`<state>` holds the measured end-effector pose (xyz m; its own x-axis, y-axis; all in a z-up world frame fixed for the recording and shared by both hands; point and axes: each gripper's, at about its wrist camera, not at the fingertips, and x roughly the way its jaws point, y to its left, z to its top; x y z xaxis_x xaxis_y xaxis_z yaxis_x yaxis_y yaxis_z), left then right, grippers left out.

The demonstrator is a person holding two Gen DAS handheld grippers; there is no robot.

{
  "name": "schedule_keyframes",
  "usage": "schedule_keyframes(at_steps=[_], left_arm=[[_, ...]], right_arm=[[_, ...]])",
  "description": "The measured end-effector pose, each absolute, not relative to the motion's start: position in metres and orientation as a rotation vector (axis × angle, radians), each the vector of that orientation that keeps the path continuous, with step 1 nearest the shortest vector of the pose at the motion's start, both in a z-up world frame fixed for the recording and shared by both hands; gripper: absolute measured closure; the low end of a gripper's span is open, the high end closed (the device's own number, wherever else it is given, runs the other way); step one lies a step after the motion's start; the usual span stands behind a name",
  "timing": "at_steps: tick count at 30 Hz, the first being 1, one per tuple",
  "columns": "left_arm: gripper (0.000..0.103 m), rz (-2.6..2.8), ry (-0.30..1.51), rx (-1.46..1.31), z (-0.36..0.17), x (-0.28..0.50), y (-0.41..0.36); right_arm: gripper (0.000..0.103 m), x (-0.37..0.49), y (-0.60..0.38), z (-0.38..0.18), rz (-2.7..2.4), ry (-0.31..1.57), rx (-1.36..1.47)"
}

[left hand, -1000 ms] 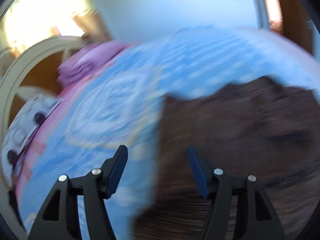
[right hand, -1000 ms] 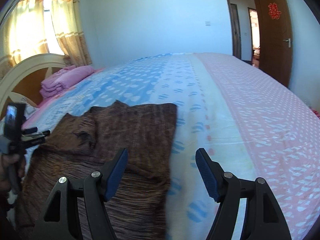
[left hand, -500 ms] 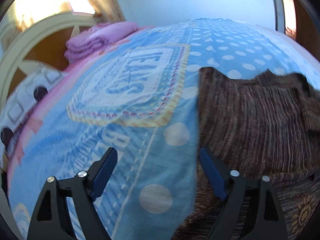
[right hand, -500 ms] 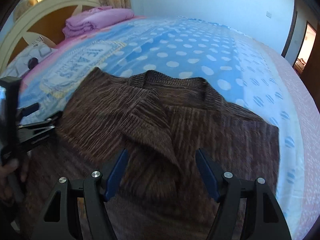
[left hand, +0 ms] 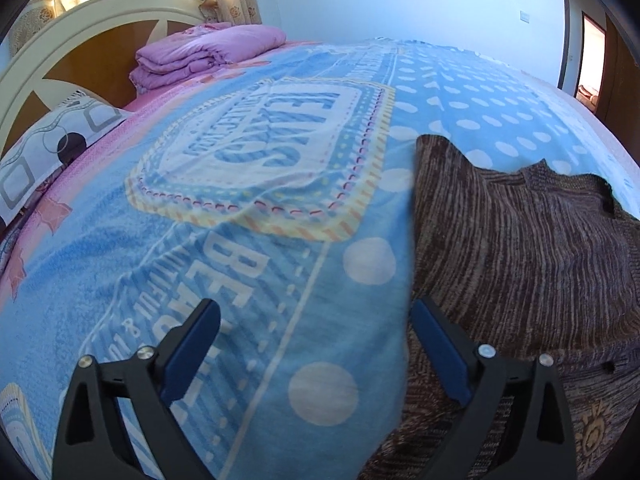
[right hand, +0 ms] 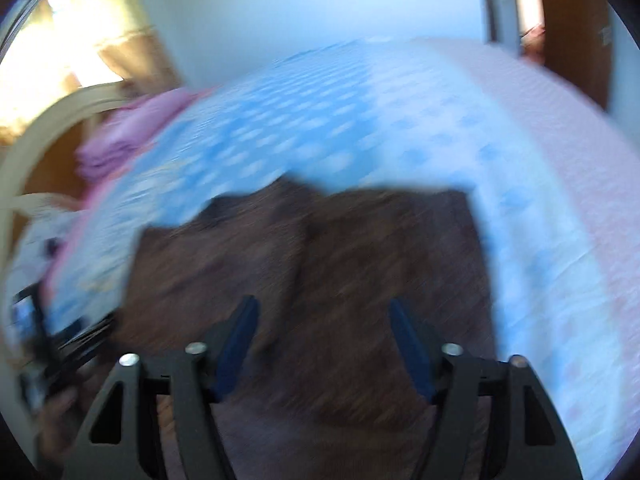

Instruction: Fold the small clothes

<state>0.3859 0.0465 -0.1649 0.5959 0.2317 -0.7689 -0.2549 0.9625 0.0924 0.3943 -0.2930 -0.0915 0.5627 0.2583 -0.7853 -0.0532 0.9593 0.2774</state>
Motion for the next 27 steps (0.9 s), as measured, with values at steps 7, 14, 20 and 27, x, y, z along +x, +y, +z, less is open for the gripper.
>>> schedule_keyframes(at_steps=[7,14,20,27], left_arm=[[0.000,0.346,0.903,-0.008,-0.166,0.381,0.051],[0.000,0.298,0.931,-0.100,-0.166,0.378,0.069],[0.000,0.252,0.821,-0.160,-0.131,0.381,0.069],[0.000,0.200,0.906,0.043,-0.143,0.433,0.014]], right_arm=[[0.101,0.372,-0.254,-0.125,0.257,1.024,0.177],[0.102,0.357,-0.251,-0.121,0.268,1.011,0.061],[0.052,0.351,-0.274,-0.098,0.255,0.894,0.076],[0.052,0.363,-0.304,-0.109,0.165,0.914,0.139]])
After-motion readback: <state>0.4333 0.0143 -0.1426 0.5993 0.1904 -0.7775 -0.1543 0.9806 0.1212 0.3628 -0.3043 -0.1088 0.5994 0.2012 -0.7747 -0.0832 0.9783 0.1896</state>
